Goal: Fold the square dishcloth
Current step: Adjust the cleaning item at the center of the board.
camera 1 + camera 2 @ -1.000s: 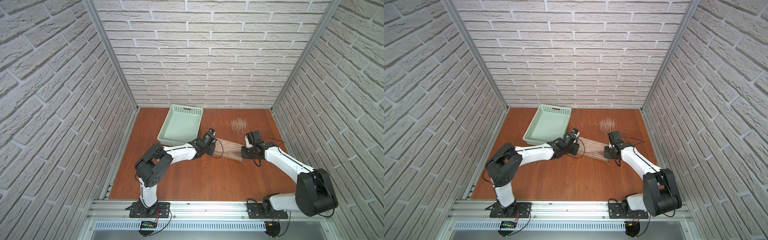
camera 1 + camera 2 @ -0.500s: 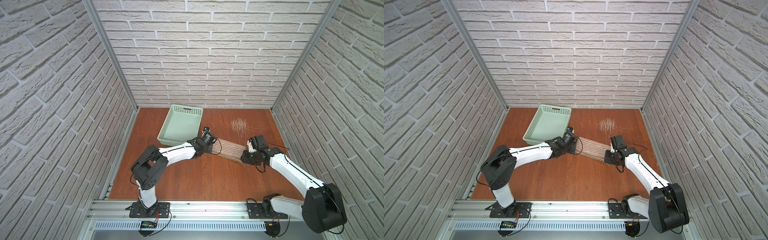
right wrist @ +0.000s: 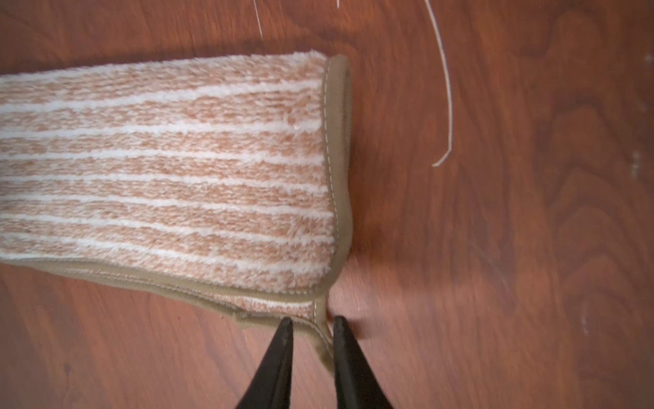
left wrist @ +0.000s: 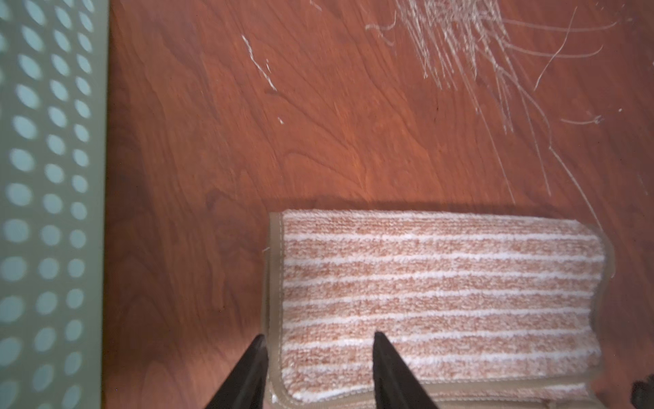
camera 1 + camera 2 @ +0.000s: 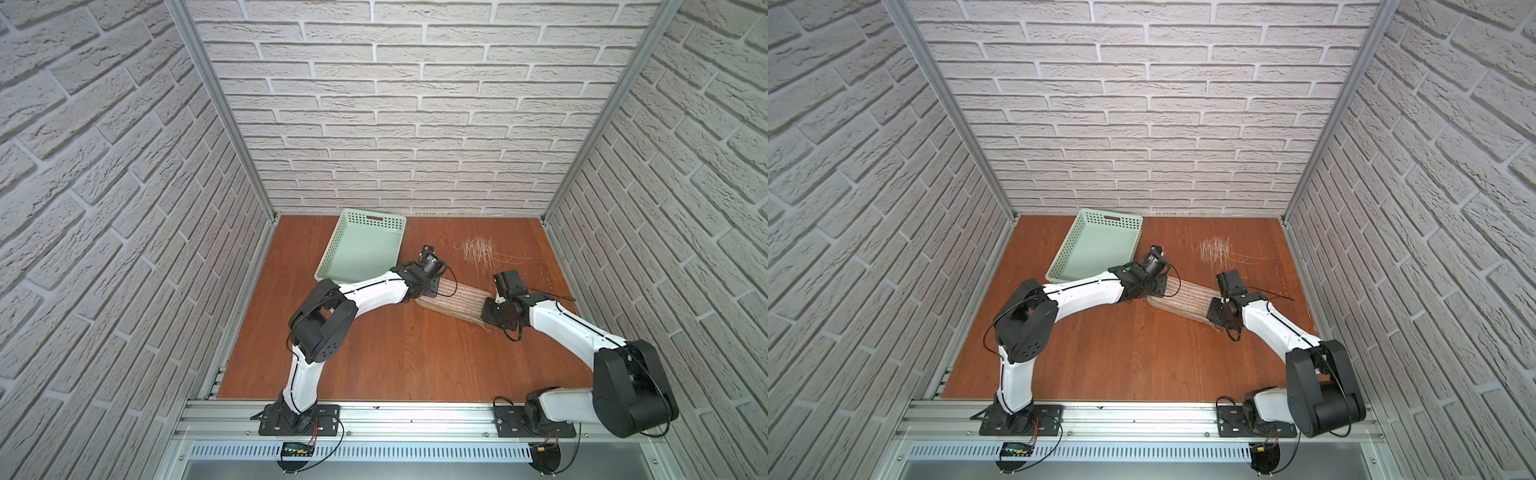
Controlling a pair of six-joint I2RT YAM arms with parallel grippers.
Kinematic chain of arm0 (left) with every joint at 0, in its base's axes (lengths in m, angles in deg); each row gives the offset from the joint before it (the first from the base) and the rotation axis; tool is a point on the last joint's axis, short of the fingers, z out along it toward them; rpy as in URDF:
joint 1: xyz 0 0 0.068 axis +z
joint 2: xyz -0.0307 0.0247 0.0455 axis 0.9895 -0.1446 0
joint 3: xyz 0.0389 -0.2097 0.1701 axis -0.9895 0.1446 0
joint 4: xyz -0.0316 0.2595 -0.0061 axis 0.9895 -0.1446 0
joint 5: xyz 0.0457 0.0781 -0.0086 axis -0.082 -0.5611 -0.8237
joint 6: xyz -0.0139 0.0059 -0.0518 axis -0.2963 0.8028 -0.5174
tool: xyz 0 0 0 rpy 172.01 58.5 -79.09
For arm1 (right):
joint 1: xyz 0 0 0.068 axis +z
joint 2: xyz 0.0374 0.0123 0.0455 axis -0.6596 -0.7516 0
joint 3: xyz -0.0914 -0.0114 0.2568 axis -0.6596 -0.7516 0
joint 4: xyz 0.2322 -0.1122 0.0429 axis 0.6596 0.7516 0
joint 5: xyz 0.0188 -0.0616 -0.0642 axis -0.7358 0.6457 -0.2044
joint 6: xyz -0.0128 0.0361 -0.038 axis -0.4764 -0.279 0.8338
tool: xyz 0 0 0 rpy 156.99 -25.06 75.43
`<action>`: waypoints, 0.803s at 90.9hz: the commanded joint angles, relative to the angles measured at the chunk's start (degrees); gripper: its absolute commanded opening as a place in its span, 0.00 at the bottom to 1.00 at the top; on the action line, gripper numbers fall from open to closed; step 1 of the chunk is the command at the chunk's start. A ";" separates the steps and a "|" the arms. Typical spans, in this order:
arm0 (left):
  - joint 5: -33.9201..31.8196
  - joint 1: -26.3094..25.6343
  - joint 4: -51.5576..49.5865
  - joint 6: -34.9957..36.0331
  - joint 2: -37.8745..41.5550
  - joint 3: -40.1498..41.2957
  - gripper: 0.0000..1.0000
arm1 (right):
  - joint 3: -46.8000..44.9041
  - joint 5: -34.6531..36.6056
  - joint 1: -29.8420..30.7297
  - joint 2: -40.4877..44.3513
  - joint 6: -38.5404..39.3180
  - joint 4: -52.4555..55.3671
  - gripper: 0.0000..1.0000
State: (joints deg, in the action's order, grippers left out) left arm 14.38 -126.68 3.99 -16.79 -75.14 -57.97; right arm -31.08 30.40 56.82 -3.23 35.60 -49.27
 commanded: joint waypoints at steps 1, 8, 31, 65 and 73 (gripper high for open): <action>2.64 0.60 -3.00 0.94 -3.16 -2.34 0.44 | -0.72 -2.29 0.28 -2.84 -2.79 -5.69 0.24; 2.17 0.81 -4.73 0.25 -4.58 -2.58 0.39 | -1.13 -1.87 0.27 -3.96 -3.14 -5.88 0.24; -1.40 1.20 -8.27 -5.67 -5.64 1.59 0.26 | -0.57 2.35 -2.11 -6.50 -2.28 -3.97 0.27; -11.46 -2.49 -11.56 -16.76 0.73 5.97 0.29 | 7.10 -1.27 -5.53 -12.98 3.74 -3.14 0.26; -12.05 -2.54 -12.17 -18.46 2.74 5.87 0.37 | 7.14 -1.17 -5.53 -11.63 4.34 -1.94 0.26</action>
State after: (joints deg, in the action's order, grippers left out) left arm 6.32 -128.97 -3.73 -31.17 -75.86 -52.97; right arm -24.30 29.31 51.62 -15.71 37.85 -54.43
